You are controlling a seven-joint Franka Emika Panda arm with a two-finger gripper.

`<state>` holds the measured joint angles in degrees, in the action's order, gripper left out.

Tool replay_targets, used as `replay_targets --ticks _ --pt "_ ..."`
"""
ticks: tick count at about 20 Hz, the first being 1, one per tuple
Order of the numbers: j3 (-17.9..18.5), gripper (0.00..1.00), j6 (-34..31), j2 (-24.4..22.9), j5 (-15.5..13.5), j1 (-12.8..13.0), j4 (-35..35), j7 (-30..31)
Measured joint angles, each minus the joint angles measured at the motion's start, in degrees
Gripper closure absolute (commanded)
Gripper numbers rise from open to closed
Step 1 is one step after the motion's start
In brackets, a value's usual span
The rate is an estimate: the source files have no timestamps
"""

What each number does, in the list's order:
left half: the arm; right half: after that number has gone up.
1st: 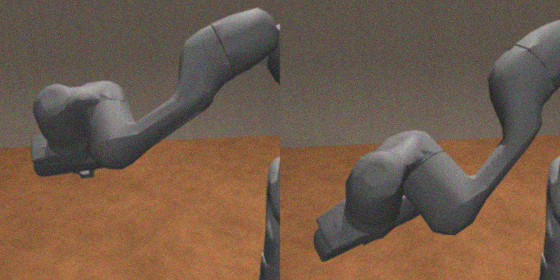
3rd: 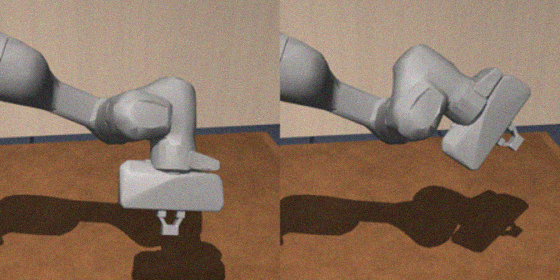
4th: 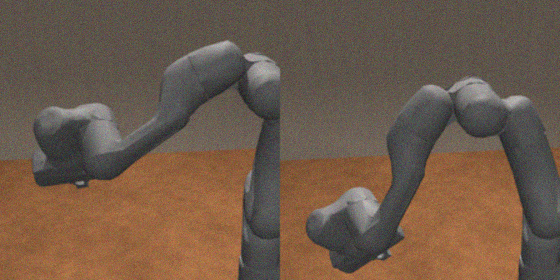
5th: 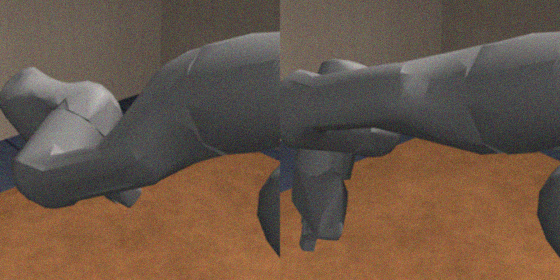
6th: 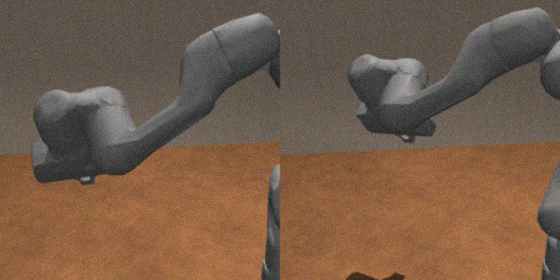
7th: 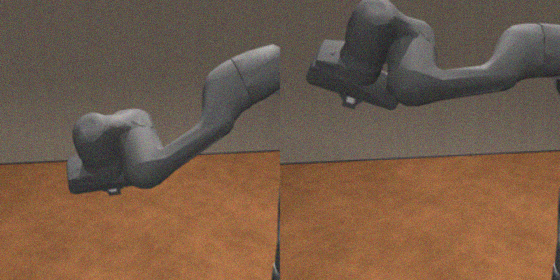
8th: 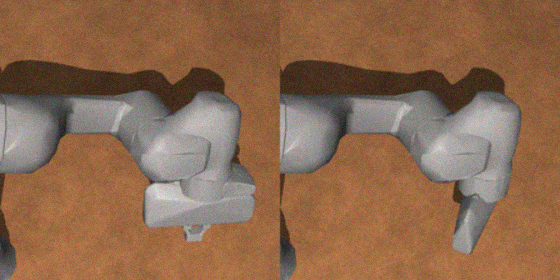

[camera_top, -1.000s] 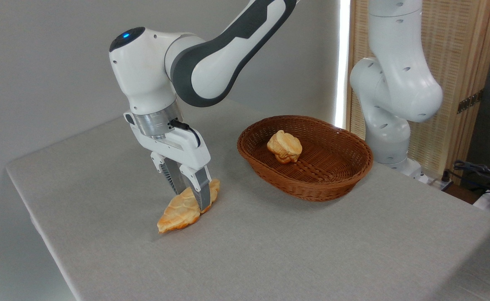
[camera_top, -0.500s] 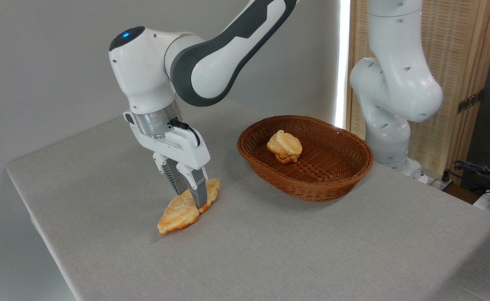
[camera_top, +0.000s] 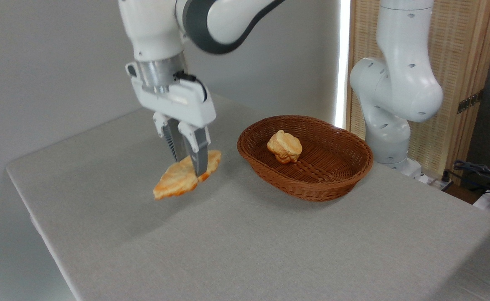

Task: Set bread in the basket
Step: 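Lift the pastry and carry it over the wicker basket, then lower the pastry into the basket beside the roll and release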

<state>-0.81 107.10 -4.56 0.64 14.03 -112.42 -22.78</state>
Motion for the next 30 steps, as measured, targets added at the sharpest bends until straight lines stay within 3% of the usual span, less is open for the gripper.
replay_targets --ticks 6,14,17,18,19,30 --pt "2.9 0.41 -6.3 -11.4 0.0 -0.2 -6.0 -8.7" --pt "6.3 0.34 -15.0 -22.7 0.0 -0.2 -15.8 -17.5" --pt "6.5 0.19 -17.5 -24.6 0.0 -0.2 -19.0 -19.6" --pt "6.5 0.05 -17.7 -24.9 0.0 -0.2 -19.9 -19.8" --pt "6.5 0.0 -17.8 -25.1 0.0 -0.2 -20.8 -19.9" --pt "6.5 0.0 -17.9 -25.1 0.0 -0.2 -23.9 -19.9"
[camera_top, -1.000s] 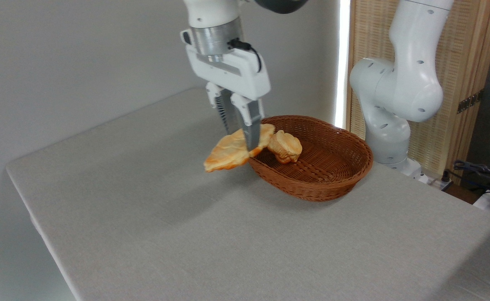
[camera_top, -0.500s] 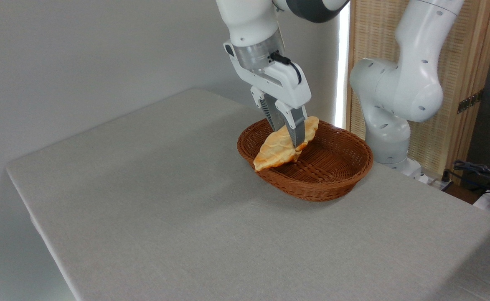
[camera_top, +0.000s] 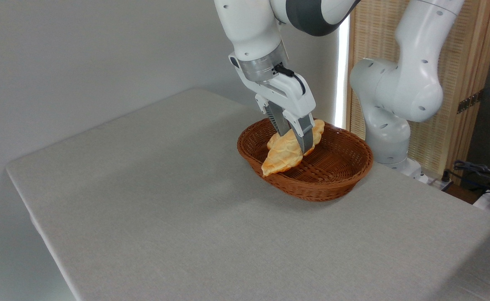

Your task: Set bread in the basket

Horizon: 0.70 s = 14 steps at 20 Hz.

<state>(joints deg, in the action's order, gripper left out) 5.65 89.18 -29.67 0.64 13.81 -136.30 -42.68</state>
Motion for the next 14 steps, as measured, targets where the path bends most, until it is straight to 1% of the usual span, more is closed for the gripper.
replay_targets --ticks 14 --pt "-0.1 0.0 0.3 0.0 0.0 0.1 -0.1 -1.1"
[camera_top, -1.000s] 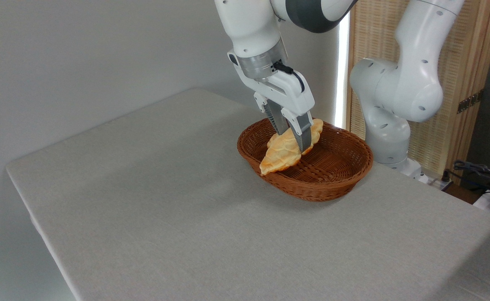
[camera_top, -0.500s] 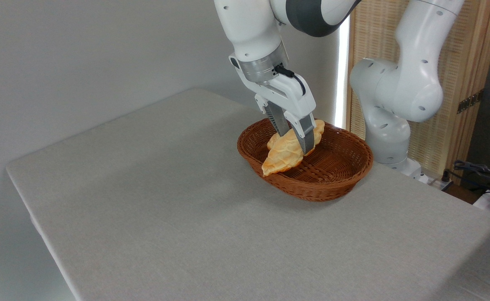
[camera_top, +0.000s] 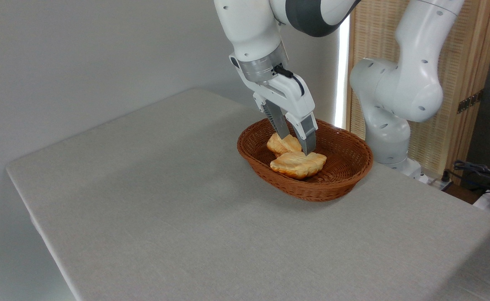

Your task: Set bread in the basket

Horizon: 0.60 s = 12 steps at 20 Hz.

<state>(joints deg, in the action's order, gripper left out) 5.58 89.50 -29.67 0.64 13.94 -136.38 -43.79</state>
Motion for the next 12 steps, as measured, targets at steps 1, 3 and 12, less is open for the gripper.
replay_targets --ticks 1,3,12 --pt "-0.1 0.0 0.7 0.0 0.0 0.0 0.3 0.0" --pt "-0.2 0.0 2.8 0.0 -0.1 0.1 1.4 0.0" --pt "-0.5 0.0 15.0 3.1 -0.3 0.2 8.2 0.1"
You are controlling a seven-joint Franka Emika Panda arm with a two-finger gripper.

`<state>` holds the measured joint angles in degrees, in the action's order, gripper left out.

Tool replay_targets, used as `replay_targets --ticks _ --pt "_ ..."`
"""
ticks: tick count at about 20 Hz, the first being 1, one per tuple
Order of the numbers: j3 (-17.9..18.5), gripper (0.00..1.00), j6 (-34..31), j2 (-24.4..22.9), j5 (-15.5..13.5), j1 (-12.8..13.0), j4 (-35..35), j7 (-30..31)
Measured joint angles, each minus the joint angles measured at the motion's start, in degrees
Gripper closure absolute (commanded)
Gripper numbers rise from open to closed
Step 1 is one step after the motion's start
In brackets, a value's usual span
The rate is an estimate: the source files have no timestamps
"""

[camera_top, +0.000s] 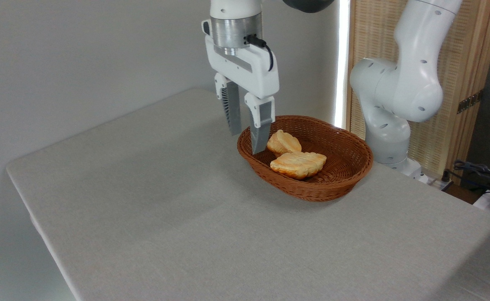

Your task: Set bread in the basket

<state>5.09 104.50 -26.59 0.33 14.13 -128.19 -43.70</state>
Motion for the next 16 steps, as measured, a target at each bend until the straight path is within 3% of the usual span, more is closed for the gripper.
replay_targets --ticks 10,16 --pt "0.2 0.0 0.6 18.3 -4.4 0.0 20.0 8.5" --pt "0.2 0.0 0.6 22.8 -4.8 0.0 23.9 9.0"
